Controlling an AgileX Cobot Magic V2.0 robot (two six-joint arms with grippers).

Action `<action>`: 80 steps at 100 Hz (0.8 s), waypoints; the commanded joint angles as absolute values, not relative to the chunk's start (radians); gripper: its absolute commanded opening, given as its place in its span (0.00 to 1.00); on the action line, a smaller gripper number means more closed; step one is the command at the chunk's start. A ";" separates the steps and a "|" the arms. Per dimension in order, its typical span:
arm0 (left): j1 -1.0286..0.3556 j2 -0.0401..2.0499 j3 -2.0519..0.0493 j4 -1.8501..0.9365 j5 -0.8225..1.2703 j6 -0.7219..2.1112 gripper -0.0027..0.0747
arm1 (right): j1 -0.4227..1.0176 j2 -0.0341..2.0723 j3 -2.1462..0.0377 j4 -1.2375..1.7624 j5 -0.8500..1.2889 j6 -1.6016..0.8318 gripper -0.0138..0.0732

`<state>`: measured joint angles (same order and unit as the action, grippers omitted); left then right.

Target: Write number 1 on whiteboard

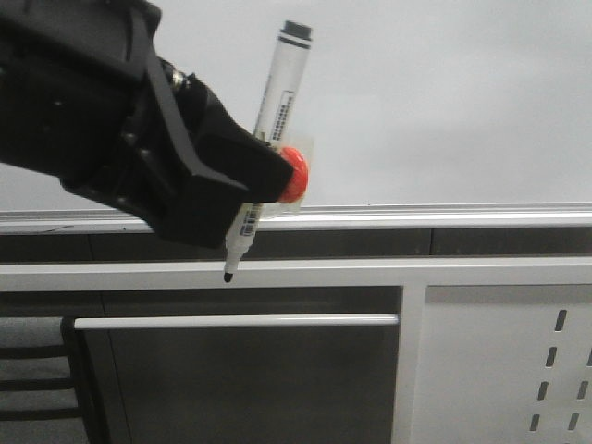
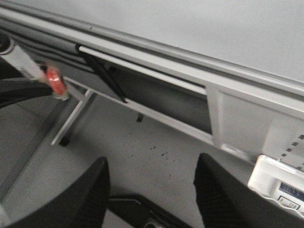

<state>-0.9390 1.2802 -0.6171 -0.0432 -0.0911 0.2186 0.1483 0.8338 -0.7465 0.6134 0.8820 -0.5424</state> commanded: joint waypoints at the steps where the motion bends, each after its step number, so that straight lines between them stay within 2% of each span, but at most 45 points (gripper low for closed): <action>1: -0.957 1.255 -0.677 0.000 -0.088 0.217 0.01 | 0.148 0.899 -0.838 0.718 0.936 -0.620 0.58; 16: -1.006 1.255 -0.720 0.062 -0.026 0.217 0.01 | 0.158 1.008 -0.918 0.831 1.040 -0.704 0.58; 37: -1.040 1.283 -0.777 0.076 0.043 0.217 0.01 | 0.234 1.114 -1.015 0.848 1.072 -0.711 0.58; 80: -1.042 1.301 -0.827 0.103 0.061 0.219 0.01 | 0.279 1.138 -1.066 0.879 1.082 -0.711 0.58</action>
